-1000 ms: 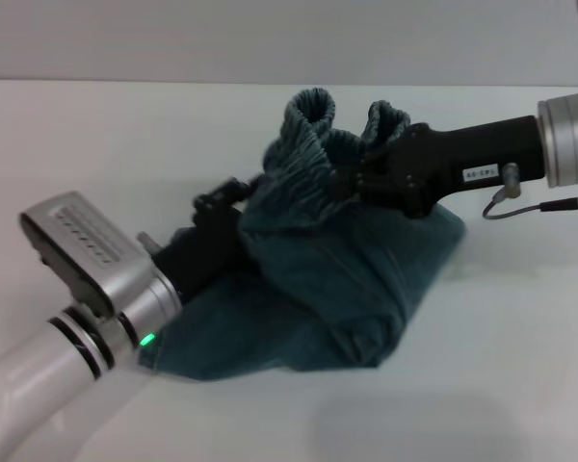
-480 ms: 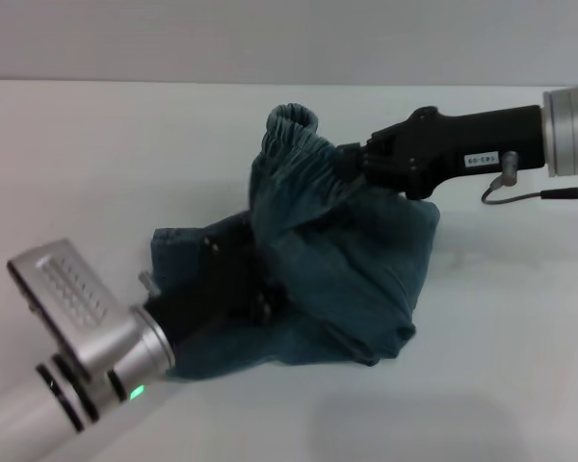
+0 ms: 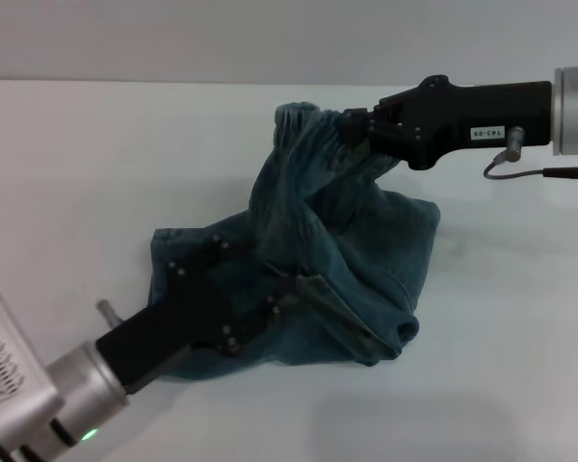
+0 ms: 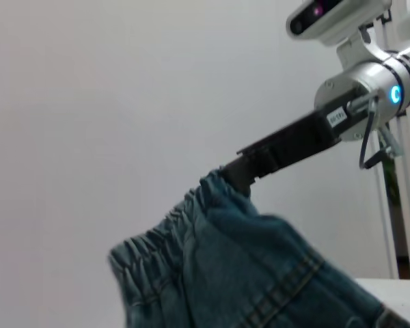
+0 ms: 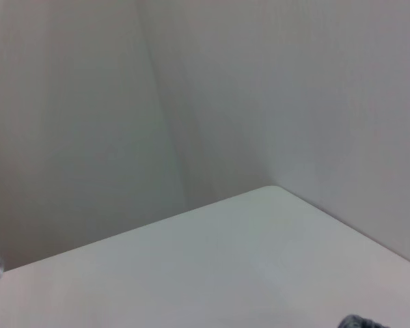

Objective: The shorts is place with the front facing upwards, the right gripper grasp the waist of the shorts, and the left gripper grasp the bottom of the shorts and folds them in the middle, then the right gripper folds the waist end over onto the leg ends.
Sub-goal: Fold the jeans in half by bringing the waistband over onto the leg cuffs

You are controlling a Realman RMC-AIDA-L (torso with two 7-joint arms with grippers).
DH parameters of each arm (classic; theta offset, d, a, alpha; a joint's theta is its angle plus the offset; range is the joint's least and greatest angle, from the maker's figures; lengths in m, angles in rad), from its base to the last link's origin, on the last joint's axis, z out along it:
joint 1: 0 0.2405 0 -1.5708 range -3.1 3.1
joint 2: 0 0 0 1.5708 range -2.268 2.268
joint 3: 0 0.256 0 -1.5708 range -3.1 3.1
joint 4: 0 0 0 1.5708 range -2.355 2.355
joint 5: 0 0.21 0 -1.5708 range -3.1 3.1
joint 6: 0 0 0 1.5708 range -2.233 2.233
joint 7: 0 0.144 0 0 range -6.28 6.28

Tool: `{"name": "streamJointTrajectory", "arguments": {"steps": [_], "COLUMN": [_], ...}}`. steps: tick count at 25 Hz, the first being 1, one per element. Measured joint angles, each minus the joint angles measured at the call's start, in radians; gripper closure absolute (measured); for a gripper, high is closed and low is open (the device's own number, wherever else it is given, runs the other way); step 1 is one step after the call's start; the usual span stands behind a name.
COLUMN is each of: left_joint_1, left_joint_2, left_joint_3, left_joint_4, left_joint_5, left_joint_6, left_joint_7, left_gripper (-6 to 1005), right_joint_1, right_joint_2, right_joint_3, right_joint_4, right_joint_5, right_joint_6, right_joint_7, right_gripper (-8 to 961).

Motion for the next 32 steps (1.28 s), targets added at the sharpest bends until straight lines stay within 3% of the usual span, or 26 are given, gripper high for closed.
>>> {"name": "streamJointTrajectory", "arguments": {"steps": [10,20,32], "left_joint_1": [0.036,0.068,-0.009], "left_joint_2": [-0.001,-0.010,-0.011], "left_joint_3": [-0.021,-0.352,-0.356], "left_joint_4": [0.091,0.033,0.002], "left_joint_5": [-0.006,-0.010,-0.002], "left_joint_6": [0.116,0.030,-0.140], "left_joint_7": [0.010,0.096,0.100], "left_gripper": [383,382,382], "right_joint_1": [0.007,0.047,0.139], "right_joint_2": [0.001,0.003,0.014], "right_joint_3": [-0.009,-0.090,-0.253], "right_joint_4": [0.017,0.169,0.362], "right_joint_5": [0.022,0.093,0.194], "right_joint_6": [0.008,0.054,0.187], "right_joint_7": [-0.016,-0.143,-0.265], "right_gripper": [942,941,935]}}
